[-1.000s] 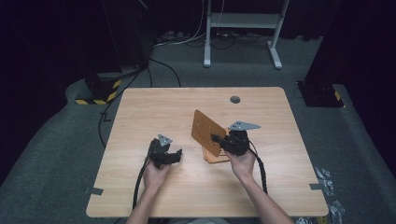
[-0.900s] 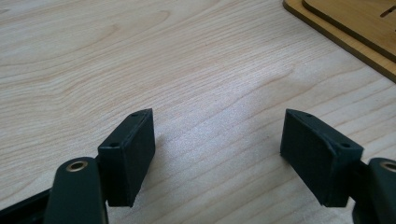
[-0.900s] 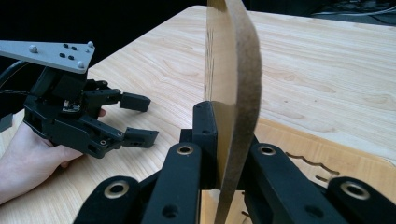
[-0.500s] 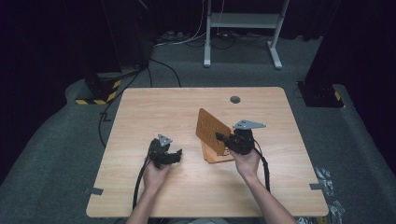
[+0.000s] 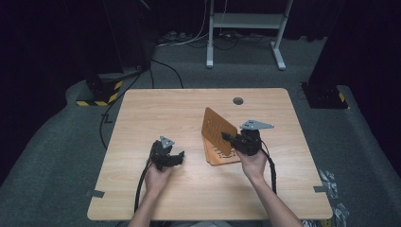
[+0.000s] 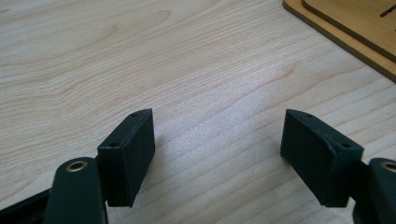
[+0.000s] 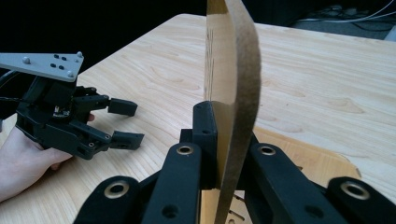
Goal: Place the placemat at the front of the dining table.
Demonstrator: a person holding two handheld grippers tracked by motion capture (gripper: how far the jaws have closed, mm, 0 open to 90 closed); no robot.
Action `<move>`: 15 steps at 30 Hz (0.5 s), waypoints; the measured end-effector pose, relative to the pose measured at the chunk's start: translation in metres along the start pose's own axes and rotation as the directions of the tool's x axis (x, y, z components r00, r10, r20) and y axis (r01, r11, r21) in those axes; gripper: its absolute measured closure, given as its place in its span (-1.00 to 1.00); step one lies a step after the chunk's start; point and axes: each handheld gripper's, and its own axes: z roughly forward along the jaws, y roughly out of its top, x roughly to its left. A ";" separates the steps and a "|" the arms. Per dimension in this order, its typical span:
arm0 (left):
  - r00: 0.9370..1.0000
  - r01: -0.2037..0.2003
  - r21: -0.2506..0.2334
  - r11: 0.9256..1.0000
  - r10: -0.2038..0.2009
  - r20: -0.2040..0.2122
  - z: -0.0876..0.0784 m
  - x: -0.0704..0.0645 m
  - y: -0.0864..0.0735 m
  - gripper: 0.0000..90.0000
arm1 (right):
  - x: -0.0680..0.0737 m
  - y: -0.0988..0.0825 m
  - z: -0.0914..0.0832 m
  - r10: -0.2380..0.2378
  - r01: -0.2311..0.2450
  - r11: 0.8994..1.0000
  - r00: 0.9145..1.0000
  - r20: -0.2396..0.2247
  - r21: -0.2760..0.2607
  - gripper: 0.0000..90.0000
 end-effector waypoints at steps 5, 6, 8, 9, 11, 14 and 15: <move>1.000 0.000 0.000 1.000 0.000 0.000 0.000 0.000 0.000 -0.42 | -0.003 0.000 -0.003 0.003 -0.003 1.000 1.000 0.009 0.000 0.92; 1.000 0.000 0.000 1.000 0.000 0.000 0.000 0.000 0.000 -0.42 | -0.004 0.000 -0.005 0.007 -0.007 1.000 1.000 0.015 -0.005 0.92; 1.000 0.000 0.000 1.000 0.000 0.000 0.000 0.000 0.000 -0.42 | -0.005 0.000 -0.006 0.008 -0.008 1.000 1.000 0.018 -0.006 0.92; 1.000 0.000 0.000 1.000 0.000 0.000 0.000 0.000 0.000 -0.42 | -0.006 0.000 -0.007 0.005 -0.004 1.000 1.000 0.023 -0.006 0.92; 1.000 0.000 0.000 1.000 0.000 0.000 0.000 0.000 0.000 -0.42 | -0.007 0.000 -0.008 0.007 -0.007 1.000 1.000 0.025 -0.006 0.92; 1.000 0.000 0.000 1.000 0.000 0.000 0.000 0.000 0.000 -0.42 | -0.008 0.000 -0.010 0.009 -0.009 1.000 0.999 0.031 -0.011 0.92; 1.000 0.000 0.000 1.000 0.000 0.000 0.000 0.000 0.000 -0.42 | -0.008 0.000 -0.010 0.009 -0.009 1.000 0.999 0.031 -0.011 0.92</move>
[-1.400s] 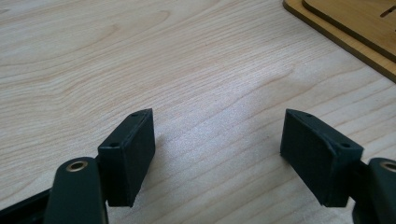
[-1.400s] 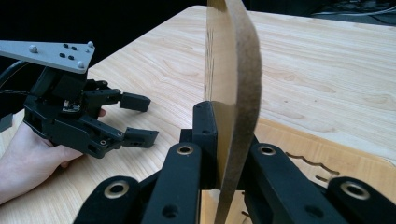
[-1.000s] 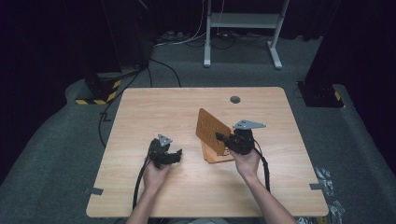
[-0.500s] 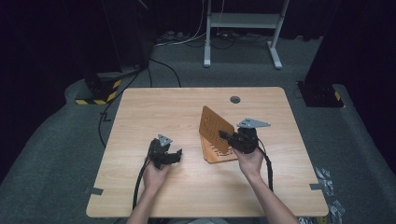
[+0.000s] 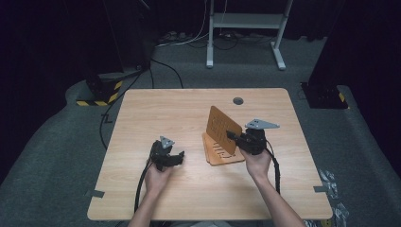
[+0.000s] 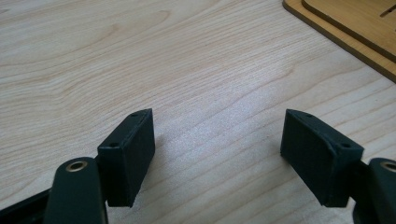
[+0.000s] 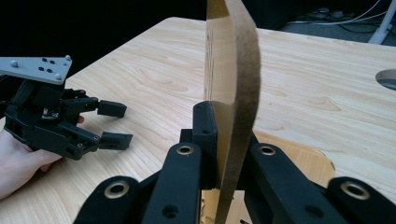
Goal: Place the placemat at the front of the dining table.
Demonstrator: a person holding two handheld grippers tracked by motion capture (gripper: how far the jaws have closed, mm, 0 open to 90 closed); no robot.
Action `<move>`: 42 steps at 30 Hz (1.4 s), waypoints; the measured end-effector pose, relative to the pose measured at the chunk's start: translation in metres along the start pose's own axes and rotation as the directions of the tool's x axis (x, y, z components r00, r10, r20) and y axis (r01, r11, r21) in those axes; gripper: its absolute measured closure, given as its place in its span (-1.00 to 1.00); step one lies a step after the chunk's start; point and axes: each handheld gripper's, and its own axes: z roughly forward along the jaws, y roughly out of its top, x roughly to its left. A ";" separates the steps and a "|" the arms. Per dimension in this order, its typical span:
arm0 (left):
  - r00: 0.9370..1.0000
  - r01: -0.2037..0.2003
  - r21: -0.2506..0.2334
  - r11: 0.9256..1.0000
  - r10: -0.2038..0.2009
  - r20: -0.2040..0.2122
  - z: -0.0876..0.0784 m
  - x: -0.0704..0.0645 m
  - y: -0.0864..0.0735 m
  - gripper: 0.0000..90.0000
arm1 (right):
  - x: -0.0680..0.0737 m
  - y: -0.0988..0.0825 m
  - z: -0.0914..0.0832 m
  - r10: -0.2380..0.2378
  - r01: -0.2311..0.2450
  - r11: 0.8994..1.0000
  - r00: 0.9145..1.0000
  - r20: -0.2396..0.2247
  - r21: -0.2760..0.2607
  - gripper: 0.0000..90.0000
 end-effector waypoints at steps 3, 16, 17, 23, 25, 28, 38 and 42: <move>1.000 0.000 0.000 1.000 0.000 0.000 0.000 0.000 0.000 -0.42 | -0.001 0.000 -0.001 -0.003 0.003 1.000 1.000 0.007 -0.001 0.92; 1.000 0.000 0.000 1.000 0.000 0.000 0.000 0.000 0.000 -0.42 | -0.009 -0.002 -0.010 -0.001 0.001 1.000 0.999 0.037 -0.006 0.92; 1.000 0.000 0.000 1.000 0.000 0.000 0.000 0.000 0.000 -0.42 | -0.011 -0.002 -0.011 -0.001 0.001 1.000 0.999 0.038 -0.004 0.92; 1.000 0.000 -0.001 1.000 0.000 0.000 0.000 0.000 0.000 -0.42 | -0.016 -0.002 -0.018 0.007 -0.007 1.000 0.998 0.054 -0.008 0.92; 1.000 0.000 -0.001 1.000 0.000 0.000 0.000 0.000 0.000 -0.42 | -0.017 -0.002 -0.020 0.007 -0.006 1.000 0.998 0.059 -0.011 0.92; 1.000 0.005 -0.004 1.000 -0.005 0.000 0.000 0.000 0.000 -0.42 | -0.019 -0.002 -0.022 0.009 -0.008 1.000 0.998 0.066 -0.013 0.92; 1.000 0.003 -0.003 1.000 -0.003 0.001 0.000 0.000 0.000 -0.42 | -0.027 -0.001 -0.034 0.020 -0.017 0.999 0.995 0.093 -0.028 0.92; 1.000 0.003 -0.003 1.000 -0.003 0.000 0.000 0.000 0.000 -0.42 | -0.029 -0.001 -0.037 0.021 -0.018 0.999 0.995 0.100 -0.035 0.92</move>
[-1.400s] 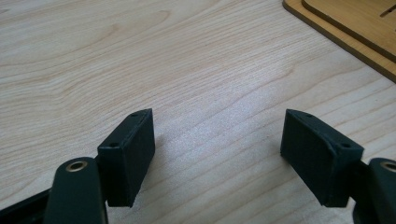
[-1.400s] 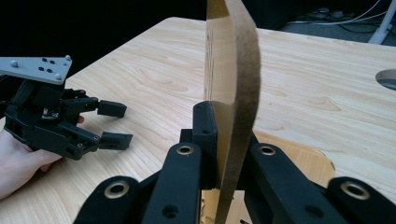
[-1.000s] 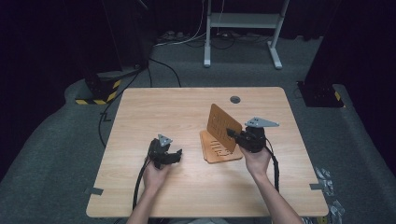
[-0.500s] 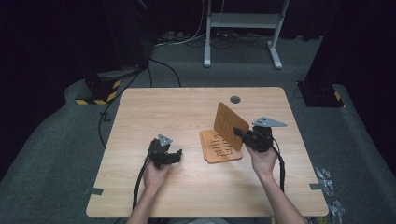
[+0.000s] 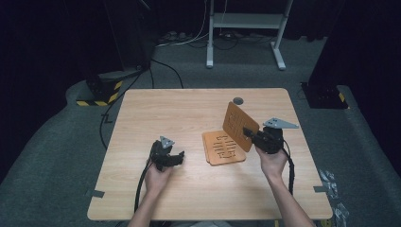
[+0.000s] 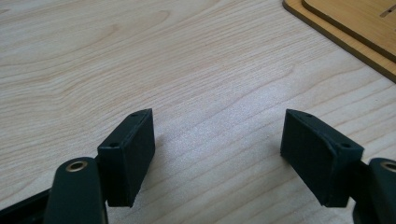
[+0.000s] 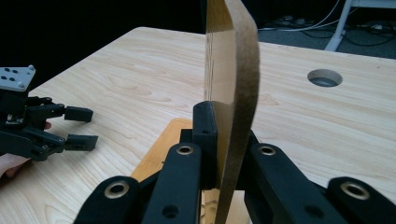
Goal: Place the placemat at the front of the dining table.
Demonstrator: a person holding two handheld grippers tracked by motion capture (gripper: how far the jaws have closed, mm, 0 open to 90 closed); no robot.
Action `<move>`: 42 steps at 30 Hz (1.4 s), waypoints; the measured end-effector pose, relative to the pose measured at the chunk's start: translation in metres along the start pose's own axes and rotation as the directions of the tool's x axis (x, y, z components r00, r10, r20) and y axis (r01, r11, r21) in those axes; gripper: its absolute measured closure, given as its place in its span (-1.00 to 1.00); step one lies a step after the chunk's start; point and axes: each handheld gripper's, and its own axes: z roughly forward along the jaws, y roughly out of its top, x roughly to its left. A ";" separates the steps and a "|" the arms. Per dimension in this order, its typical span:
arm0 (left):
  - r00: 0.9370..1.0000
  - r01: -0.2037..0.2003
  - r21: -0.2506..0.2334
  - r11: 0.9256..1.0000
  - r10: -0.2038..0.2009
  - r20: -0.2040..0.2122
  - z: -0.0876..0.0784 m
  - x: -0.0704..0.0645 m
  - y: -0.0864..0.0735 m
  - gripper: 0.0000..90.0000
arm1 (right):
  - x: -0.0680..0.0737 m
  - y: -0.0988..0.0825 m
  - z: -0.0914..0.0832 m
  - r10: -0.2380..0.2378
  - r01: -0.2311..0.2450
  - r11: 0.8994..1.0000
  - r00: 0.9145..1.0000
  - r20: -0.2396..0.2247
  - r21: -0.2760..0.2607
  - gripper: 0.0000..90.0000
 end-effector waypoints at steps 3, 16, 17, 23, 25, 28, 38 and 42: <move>1.000 0.000 0.000 1.000 0.000 0.000 0.000 0.000 0.000 -0.42 | -0.004 0.000 -0.004 0.006 -0.006 1.000 1.000 0.010 -0.003 0.92; 1.000 0.000 0.000 1.000 0.000 0.000 0.000 0.000 0.000 -0.42 | -0.014 0.000 -0.014 0.019 -0.018 1.000 0.999 0.040 -0.017 0.92; 1.000 0.000 0.000 1.000 0.000 0.000 0.000 0.000 0.000 -0.42 | -0.015 -0.001 -0.016 0.021 -0.020 1.000 0.999 0.048 -0.018 0.92; 1.000 -0.007 0.000 1.000 0.007 0.000 0.000 0.000 0.000 -0.42 | -0.023 -0.003 -0.023 0.021 -0.020 1.000 0.996 0.082 -0.017 0.92; 1.000 0.001 0.000 1.000 -0.001 0.000 0.000 0.000 0.000 -0.42 | -0.026 -0.005 -0.026 0.022 -0.020 1.000 0.995 0.098 -0.017 0.92; 1.000 0.000 0.000 1.000 0.000 0.000 0.000 0.000 0.000 -0.42 | -0.029 -0.006 -0.029 0.030 -0.029 0.999 0.993 0.110 -0.015 0.92; 1.000 -0.007 0.001 1.000 0.007 0.000 0.000 0.000 0.000 -0.42 | -0.043 -0.014 -0.045 0.063 -0.059 0.998 0.986 0.153 -0.027 0.92; 1.000 -0.007 0.001 1.000 0.007 -0.001 0.000 0.000 0.000 -0.42 | -0.046 -0.016 -0.048 0.069 -0.065 0.998 0.983 0.168 -0.026 0.92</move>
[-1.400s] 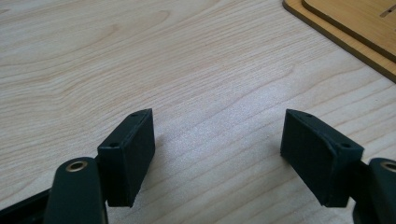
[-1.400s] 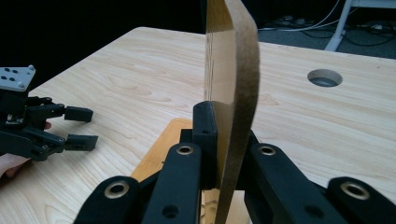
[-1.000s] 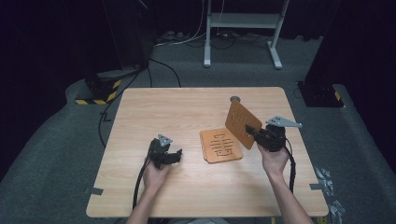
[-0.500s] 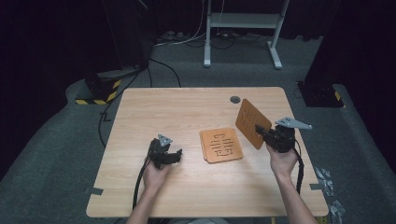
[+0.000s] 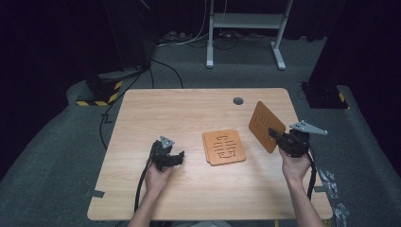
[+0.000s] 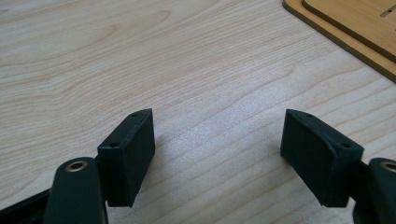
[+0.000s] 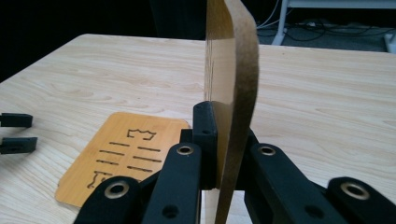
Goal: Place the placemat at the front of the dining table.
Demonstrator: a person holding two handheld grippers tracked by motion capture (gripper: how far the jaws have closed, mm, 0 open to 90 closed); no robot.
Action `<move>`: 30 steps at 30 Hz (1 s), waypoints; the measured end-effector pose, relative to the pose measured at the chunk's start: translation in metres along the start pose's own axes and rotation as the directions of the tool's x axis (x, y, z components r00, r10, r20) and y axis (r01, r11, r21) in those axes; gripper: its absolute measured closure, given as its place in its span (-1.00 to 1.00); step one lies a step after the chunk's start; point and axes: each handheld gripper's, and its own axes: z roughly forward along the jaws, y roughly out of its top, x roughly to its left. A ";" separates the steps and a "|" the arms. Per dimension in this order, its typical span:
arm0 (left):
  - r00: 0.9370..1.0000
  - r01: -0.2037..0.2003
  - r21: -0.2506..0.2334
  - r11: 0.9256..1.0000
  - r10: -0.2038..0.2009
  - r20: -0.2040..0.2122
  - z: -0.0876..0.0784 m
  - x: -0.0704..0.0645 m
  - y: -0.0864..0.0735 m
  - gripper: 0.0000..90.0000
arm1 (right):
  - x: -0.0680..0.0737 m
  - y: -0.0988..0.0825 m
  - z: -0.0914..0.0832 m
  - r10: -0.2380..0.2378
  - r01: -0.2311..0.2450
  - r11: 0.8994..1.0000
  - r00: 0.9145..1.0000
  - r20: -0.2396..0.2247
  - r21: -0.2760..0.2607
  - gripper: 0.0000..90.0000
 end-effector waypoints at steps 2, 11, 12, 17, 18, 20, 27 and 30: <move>1.000 0.000 0.000 1.000 0.000 0.000 0.000 0.000 0.000 -0.42 | -0.002 -0.001 -0.001 0.005 -0.005 1.000 1.000 0.008 0.005 0.92; 1.000 -0.001 0.000 1.000 0.001 0.000 0.000 0.000 0.000 -0.42 | -0.015 -0.008 -0.006 0.006 -0.007 1.000 0.998 0.067 0.019 0.92; 1.000 -0.001 0.000 1.000 0.001 0.000 0.000 0.000 0.000 -0.42 | -0.015 -0.008 -0.006 0.006 -0.007 1.000 0.998 0.067 0.019 0.92; 1.000 0.000 0.000 1.000 0.000 0.000 0.000 0.000 0.000 -0.42 | -0.023 -0.016 -0.008 0.016 -0.020 0.999 0.994 0.110 0.030 0.92; 1.000 0.000 0.000 1.000 0.000 0.000 0.000 0.000 0.000 -0.42 | -0.024 -0.016 -0.008 0.020 -0.024 0.999 0.993 0.113 0.035 0.92; 1.000 0.000 0.000 1.000 0.000 0.000 0.000 0.000 0.000 -0.42 | -0.025 -0.018 -0.009 0.018 -0.023 0.999 0.992 0.122 0.037 0.92; 1.000 0.000 0.000 1.000 0.000 0.000 0.000 0.000 0.000 -0.42 | -0.029 -0.019 -0.012 0.022 -0.027 0.999 0.990 0.138 0.037 0.92; 1.000 0.000 0.000 1.000 0.000 0.000 0.000 0.000 0.000 -0.42 | -0.029 -0.018 -0.013 0.019 -0.025 0.999 0.990 0.140 0.037 0.92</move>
